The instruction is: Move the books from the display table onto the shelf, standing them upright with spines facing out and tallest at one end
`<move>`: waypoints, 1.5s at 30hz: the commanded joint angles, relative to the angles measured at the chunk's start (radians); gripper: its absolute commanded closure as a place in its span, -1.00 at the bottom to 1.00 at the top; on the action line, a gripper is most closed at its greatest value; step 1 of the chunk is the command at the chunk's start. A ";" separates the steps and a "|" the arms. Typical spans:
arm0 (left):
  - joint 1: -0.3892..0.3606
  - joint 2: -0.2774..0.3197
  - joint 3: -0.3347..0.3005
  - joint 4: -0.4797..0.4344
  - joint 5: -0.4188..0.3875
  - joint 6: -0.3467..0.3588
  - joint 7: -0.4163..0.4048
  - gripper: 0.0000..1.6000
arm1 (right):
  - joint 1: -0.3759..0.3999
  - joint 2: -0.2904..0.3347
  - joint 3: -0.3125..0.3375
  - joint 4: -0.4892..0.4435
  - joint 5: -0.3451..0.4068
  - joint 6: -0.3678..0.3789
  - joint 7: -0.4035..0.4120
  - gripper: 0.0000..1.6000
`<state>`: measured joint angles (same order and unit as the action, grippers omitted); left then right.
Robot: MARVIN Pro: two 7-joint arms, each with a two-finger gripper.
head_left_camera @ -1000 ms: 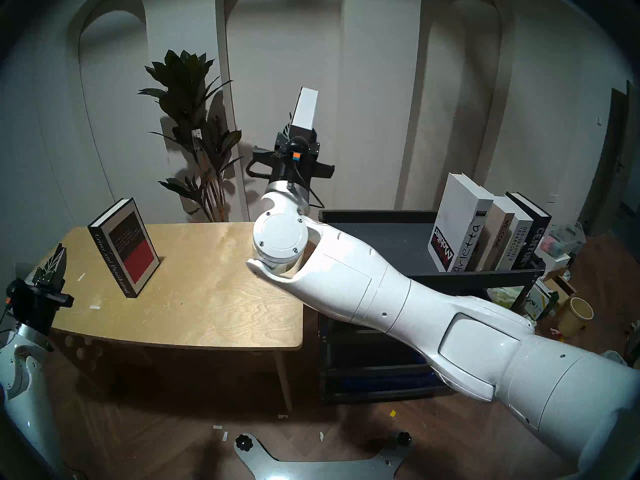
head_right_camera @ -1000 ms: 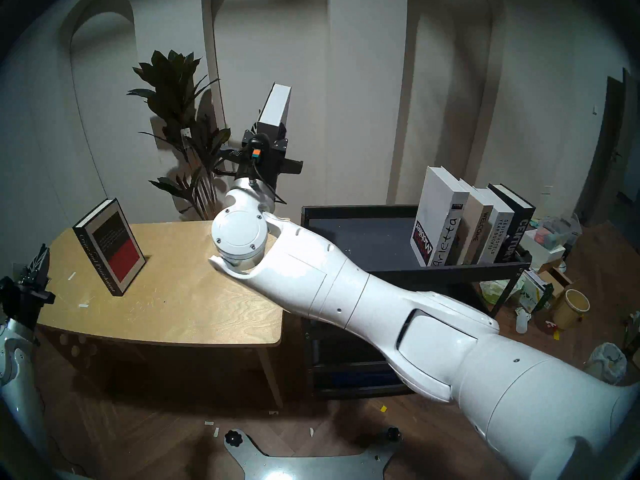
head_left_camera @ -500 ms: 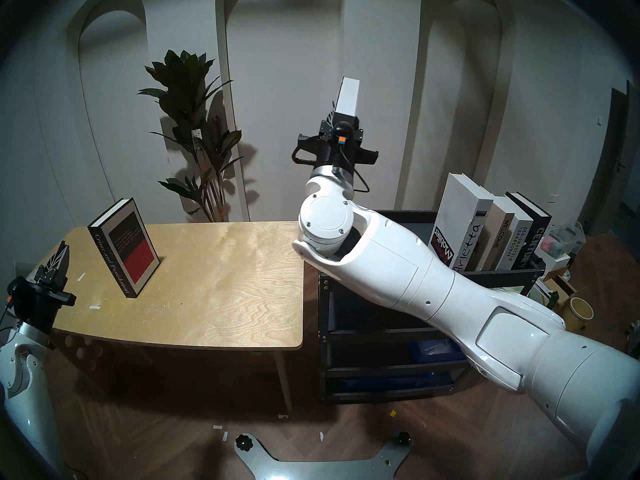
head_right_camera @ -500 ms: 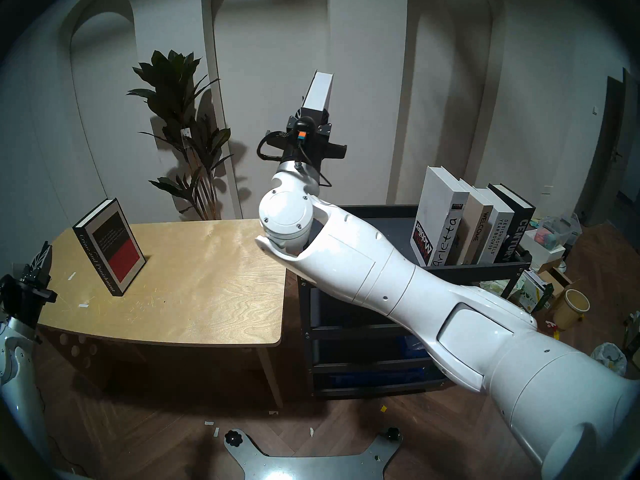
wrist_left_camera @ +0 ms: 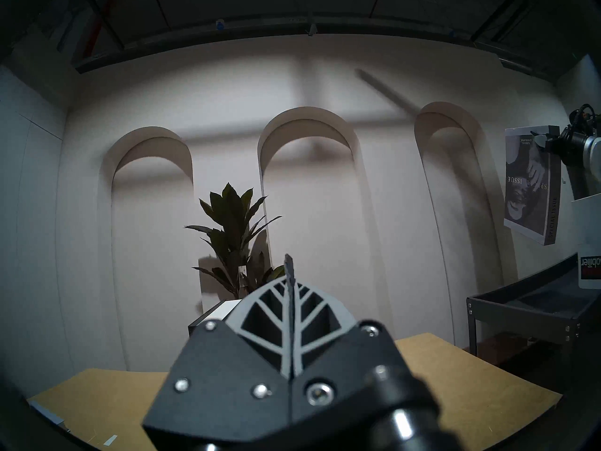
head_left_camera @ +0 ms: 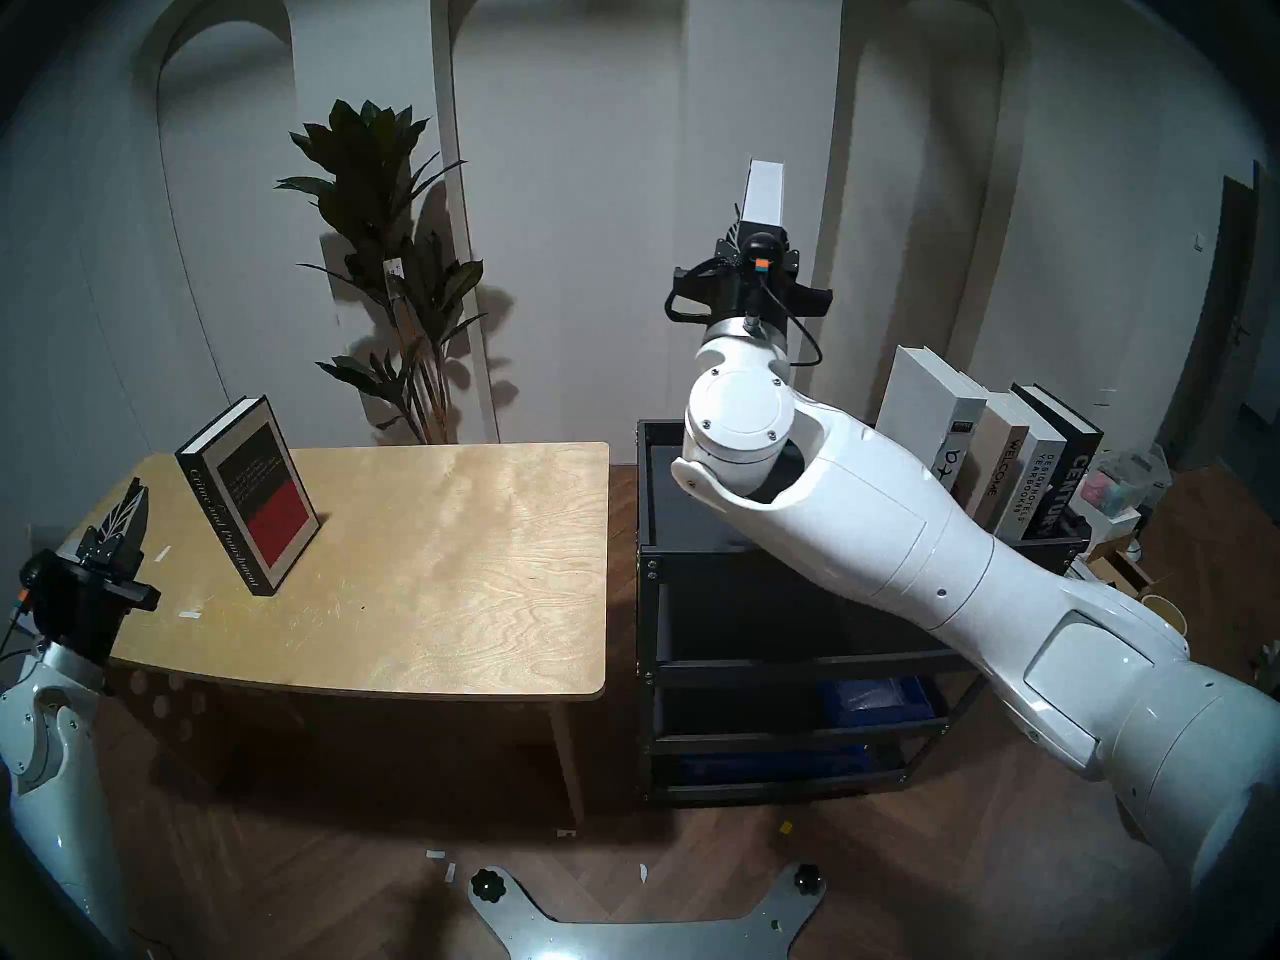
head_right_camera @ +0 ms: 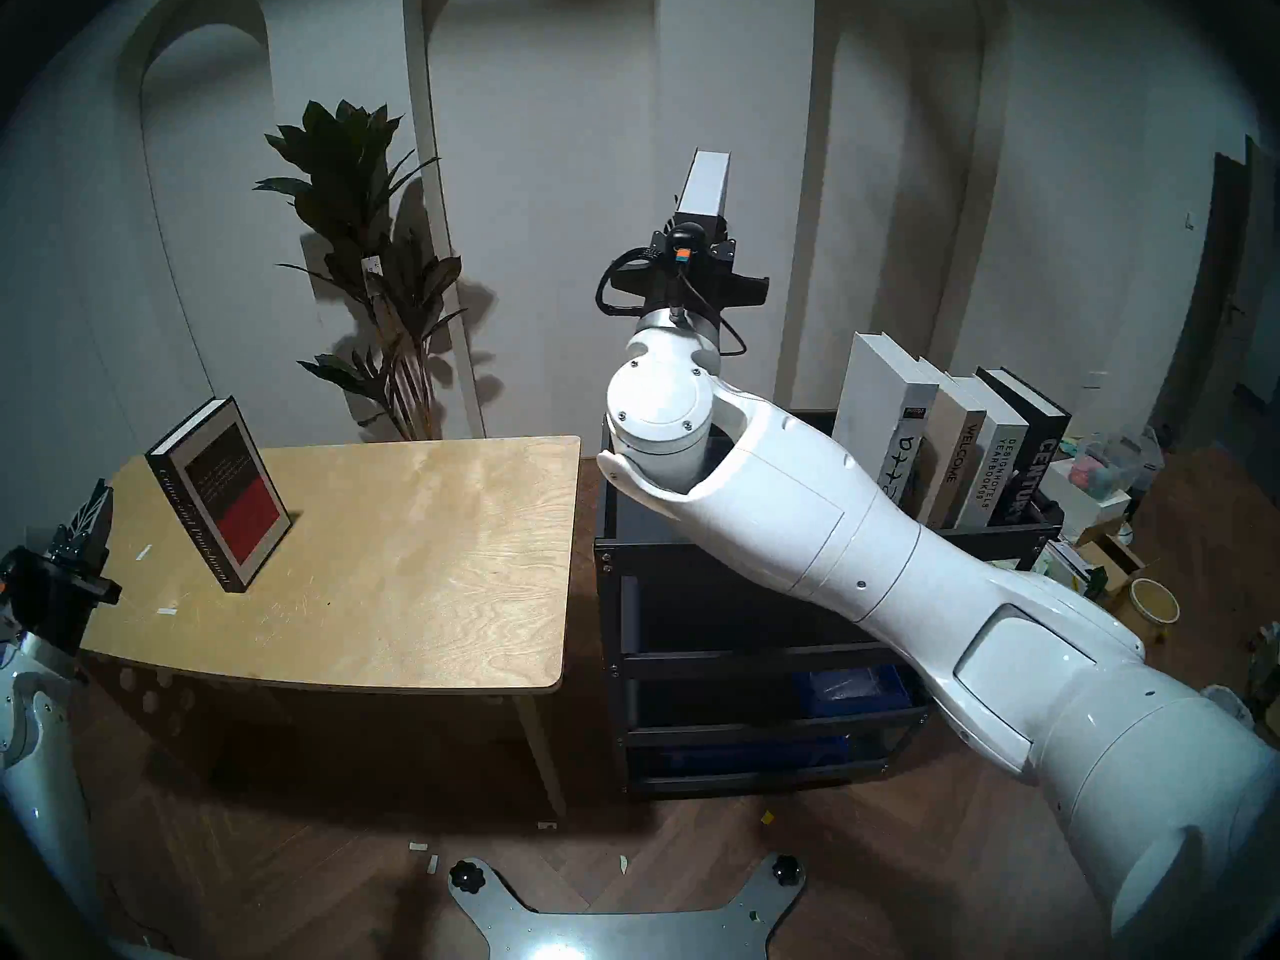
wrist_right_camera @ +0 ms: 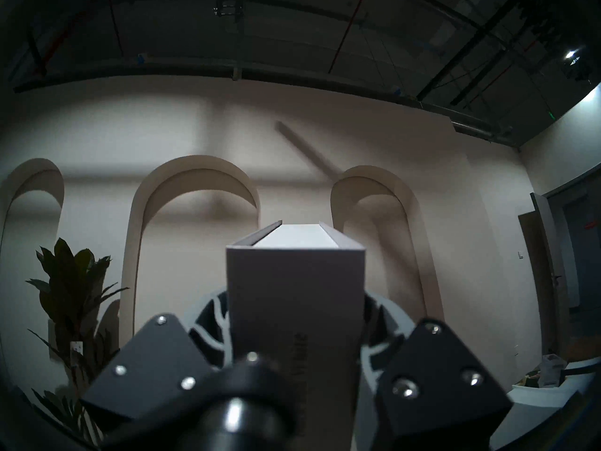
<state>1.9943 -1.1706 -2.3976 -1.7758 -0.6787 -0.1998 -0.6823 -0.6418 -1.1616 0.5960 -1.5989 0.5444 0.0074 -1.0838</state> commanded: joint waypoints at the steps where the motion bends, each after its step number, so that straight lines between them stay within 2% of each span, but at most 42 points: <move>1: -0.008 0.007 0.005 -0.022 0.000 0.001 0.000 1.00 | -0.005 0.097 0.025 -0.064 0.041 0.054 0.040 1.00; 16: -0.010 0.007 0.034 -0.036 0.003 0.005 -0.010 1.00 | -0.062 0.283 0.028 -0.172 0.200 0.216 0.161 1.00; 25: -0.011 0.007 0.050 -0.046 0.007 0.008 -0.004 1.00 | -0.091 0.400 0.041 -0.256 0.315 0.320 0.270 1.00; 26: -0.010 0.006 0.052 -0.047 0.008 0.009 -0.002 1.00 | -0.095 0.399 0.048 -0.258 0.328 0.330 0.281 1.00; 27: -0.010 0.006 0.053 -0.049 0.009 0.010 0.000 1.00 | -0.097 0.434 0.047 -0.274 0.347 0.344 0.302 1.00; 28: -0.010 0.006 0.056 -0.050 0.010 0.011 0.002 1.00 | -0.100 0.420 0.058 -0.271 0.356 0.354 0.311 1.00; 29: -0.010 0.005 0.059 -0.052 0.011 0.013 0.005 1.00 | -0.101 0.452 0.059 -0.284 0.374 0.365 0.330 1.00; 30: -0.010 0.005 0.063 -0.056 0.013 0.014 0.009 1.00 | -0.103 0.446 0.074 -0.284 0.388 0.376 0.343 1.00; 34: -0.011 0.004 0.078 -0.072 0.024 0.024 0.024 1.00 | -0.107 0.497 0.122 -0.295 0.446 0.404 0.401 1.00; 45: -0.014 -0.003 0.107 -0.115 0.076 0.063 0.086 1.00 | -0.158 0.629 0.286 -0.343 0.599 0.385 0.552 1.00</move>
<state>1.9886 -1.1718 -2.2912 -1.8489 -0.6194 -0.1450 -0.6251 -0.7791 -0.6312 0.7814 -1.8951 1.0888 0.4172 -0.5980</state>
